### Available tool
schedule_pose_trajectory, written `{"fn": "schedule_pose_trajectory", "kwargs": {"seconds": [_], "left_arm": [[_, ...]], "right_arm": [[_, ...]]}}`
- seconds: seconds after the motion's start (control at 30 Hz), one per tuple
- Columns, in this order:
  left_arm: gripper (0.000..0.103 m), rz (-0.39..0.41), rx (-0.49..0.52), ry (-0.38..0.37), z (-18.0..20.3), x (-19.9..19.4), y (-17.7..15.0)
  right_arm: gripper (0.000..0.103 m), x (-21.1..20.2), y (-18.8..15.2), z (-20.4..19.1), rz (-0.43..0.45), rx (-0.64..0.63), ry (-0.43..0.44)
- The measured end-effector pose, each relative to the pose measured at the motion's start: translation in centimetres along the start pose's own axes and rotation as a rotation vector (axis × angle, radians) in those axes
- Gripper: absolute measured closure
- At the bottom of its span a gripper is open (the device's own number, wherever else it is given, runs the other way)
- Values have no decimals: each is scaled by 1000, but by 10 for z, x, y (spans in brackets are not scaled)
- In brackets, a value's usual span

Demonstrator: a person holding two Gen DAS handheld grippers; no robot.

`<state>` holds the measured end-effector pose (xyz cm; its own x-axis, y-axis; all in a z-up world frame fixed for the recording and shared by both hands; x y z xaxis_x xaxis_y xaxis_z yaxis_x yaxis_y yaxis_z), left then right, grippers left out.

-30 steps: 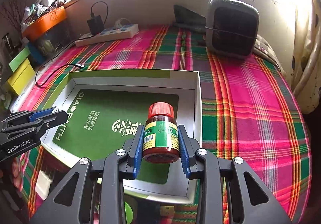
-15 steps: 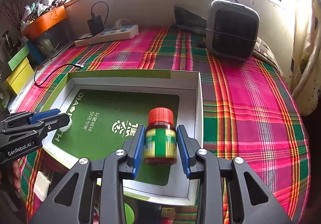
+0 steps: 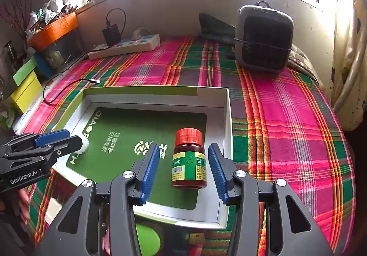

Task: Organize rigid objects
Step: 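Lower the white round jar into the tray and open the left tool, then grasp the white charger plug with the left tool while the right tool grasps the white round toy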

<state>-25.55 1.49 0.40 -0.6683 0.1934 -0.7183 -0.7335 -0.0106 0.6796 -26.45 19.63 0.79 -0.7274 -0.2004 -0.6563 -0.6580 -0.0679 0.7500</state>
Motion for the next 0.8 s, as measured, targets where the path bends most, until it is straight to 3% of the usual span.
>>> {"fn": "schedule_pose_trajectory", "kwargs": {"seconds": [0.43, 0.8], "left_arm": [[62, 61, -6, -7, 5, -42, -6], [61, 96, -35, -12, 3, -74, -30]], "right_arm": [[58, -30, -3, -6, 41, 6, 1], [58, -69, -18, -2, 86, 12, -8]]}}
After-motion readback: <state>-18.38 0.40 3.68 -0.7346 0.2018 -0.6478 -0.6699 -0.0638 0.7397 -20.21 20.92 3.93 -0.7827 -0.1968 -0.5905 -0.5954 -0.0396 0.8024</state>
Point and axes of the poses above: each gripper's, at about its wrist camera, not at the fingertips, and x roughly the way its jaws point, z to its right, y to its top, the point moved 3 cm from there along x, roughly the way its jaws point, and after that the axes turned 7 degrees about z, right-handed, at the moved point
